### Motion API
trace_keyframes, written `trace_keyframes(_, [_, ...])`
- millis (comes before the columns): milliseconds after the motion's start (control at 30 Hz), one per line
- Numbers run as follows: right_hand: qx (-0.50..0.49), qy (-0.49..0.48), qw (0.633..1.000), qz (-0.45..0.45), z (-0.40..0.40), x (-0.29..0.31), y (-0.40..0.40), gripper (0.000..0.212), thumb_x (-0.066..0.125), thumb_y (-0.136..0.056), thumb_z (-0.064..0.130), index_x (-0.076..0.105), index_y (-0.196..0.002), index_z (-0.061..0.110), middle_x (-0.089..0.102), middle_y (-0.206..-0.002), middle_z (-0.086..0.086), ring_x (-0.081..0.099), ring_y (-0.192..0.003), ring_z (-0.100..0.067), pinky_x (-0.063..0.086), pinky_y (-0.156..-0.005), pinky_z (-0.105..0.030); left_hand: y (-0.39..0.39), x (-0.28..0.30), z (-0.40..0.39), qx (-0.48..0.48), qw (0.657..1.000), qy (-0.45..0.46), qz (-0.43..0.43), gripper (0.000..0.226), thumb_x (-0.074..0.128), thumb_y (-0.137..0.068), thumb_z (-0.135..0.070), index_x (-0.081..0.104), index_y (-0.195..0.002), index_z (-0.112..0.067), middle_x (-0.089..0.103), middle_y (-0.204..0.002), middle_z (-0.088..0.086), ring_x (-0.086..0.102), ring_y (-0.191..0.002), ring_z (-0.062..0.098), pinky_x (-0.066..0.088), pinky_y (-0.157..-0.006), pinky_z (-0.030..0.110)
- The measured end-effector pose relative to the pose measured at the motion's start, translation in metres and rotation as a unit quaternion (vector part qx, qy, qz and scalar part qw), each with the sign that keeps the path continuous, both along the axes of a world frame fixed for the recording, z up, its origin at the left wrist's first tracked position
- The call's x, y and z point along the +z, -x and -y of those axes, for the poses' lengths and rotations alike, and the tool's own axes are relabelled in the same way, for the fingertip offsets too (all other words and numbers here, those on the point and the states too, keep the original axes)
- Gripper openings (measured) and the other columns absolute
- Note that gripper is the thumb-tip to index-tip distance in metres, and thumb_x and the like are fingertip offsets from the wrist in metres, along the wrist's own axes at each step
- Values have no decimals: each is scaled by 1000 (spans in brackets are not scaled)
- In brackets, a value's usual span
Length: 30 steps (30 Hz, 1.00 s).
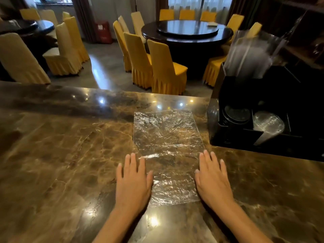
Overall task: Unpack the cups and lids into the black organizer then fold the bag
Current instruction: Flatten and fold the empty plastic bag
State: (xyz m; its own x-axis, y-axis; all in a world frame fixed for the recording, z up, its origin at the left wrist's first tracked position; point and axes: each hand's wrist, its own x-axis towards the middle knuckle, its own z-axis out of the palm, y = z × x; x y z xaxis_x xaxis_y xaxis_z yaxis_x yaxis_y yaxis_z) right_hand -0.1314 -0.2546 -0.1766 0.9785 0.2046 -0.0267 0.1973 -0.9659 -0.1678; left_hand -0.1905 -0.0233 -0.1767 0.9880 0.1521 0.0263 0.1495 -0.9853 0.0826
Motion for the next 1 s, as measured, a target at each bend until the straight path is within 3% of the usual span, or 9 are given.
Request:
trace_keyframes(100, [106, -69, 992, 26, -39, 5, -10, 61, 29, -104, 23, 2, -158, 15, -6, -166, -1, -9, -152, -19, -8, -121, -38, -34, 0, 32, -134, 987, 73, 47, 60, 29, -103, -37, 33, -154, -6, 29, -163, 14, 22, -152, 31, 26, -121, 51])
trace_keyframes(167, [150, -77, 986, -3, -51, 2, -21, 58, 24, -106, 29, 3, -158, 14, -5, -165, 0, -5, -153, -18, -9, -119, -33, -51, -2, 40, -190, 979, 67, 22, 60, 24, -104, -35, 23, -159, -9, 21, -167, 11, 16, -154, 27, 18, -124, 44])
trace_keyframes(267, [150, 17, 989, 9, -32, -8, -36, 62, 8, -103, 49, 2, -157, 20, -6, -163, 5, -6, -153, -16, -4, -122, -38, -52, -14, 14, -157, 987, -23, -18, 64, 13, -105, -51, 9, -161, -20, 7, -169, 1, 4, -156, 21, 4, -126, 41])
trace_keyframes(367, [124, 22, 992, 4, -6, -12, -47, 65, 0, -99, 56, -3, -156, 25, -6, -164, 7, -9, -151, -12, -2, -122, -39, -46, -18, -15, -89, 996, -27, -3, 65, 14, -104, -54, 19, -160, -22, 17, -167, 1, 15, -154, 22, 13, -124, 45])
trace_keyframes(533, [22, 12, 999, -24, 6, -3, -52, 62, 10, -104, 46, -1, -158, 17, -6, -167, -1, -6, -153, -16, 1, -124, -39, -46, -11, -23, -48, 998, -21, -36, 75, 1, -97, -59, 14, -161, -21, 11, -168, 3, 9, -155, 27, 14, -123, 51])
trace_keyframes(667, [38, -11, 999, 20, -34, 4, -51, 60, 29, -103, 22, 3, -157, 16, -6, -166, -3, -8, -152, -21, 2, -124, -44, -56, -3, -2, -86, 996, -20, 7, 69, 14, -102, -52, 22, -159, -13, 15, -166, 9, 16, -154, 32, 21, -122, 55])
trace_keyframes(833, [171, -9, 985, -11, -69, -1, -71, 58, 20, -107, 37, 3, -158, 16, -3, -166, 0, -6, -153, -21, -4, -123, -40, -86, -6, 14, -189, 982, -6, 13, 61, 18, -107, -39, 17, -159, -8, 16, -167, 10, 16, -154, 26, 16, -125, 43])
trace_keyframes(900, [136, 5, 991, -10, -56, -4, -82, 60, 14, -105, 46, 2, -158, 19, -6, -164, 3, -6, -153, -18, -1, -124, -41, -86, -10, -4, -156, 988, -19, 3, 62, 14, -107, -46, 10, -161, -15, 8, -169, 3, 7, -156, 21, 8, -126, 41])
trace_keyframes(1000, [59, -22, 998, -26, -34, -4, -95, 59, 19, -106, 40, 5, -158, 16, 0, -167, -2, -2, -153, -20, 5, -124, -43, -85, -9, -31, -99, 993, 51, 49, 61, 29, -106, -44, 29, -156, -9, 23, -165, 4, 23, -153, 26, 20, -122, 42])
